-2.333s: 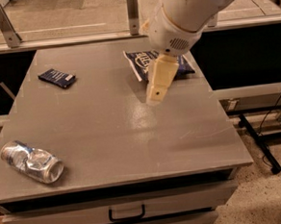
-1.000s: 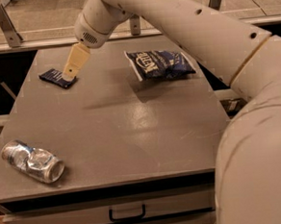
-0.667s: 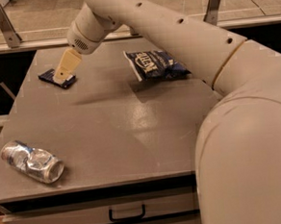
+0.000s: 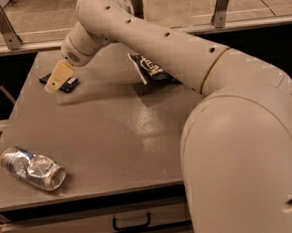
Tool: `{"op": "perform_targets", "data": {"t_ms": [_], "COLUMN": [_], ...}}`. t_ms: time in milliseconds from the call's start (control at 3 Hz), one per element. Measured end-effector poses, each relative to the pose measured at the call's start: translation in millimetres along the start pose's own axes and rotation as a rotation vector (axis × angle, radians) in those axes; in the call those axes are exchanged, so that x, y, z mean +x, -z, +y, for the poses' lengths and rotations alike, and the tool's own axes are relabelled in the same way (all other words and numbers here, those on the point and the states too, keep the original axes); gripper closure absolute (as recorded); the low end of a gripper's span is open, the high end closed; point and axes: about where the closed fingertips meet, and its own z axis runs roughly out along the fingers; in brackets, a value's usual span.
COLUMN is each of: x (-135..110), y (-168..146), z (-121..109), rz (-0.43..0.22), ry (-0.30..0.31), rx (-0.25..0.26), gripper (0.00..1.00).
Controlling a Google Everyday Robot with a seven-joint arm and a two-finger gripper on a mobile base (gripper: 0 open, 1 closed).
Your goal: Move rxbar blueberry near redbull can
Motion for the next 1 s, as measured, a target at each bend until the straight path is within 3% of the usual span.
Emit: {"op": "perform_targets", "data": {"t_ms": [667, 1000], "x": [9.0, 26.0], "y": [-32.2, -41.1], "z": [9.4, 14.8], "rz": [0.015, 0.046], "ry": [-0.012, -0.027], "rx": [-0.017, -0.028], "gripper": [0.42, 0.65]}}
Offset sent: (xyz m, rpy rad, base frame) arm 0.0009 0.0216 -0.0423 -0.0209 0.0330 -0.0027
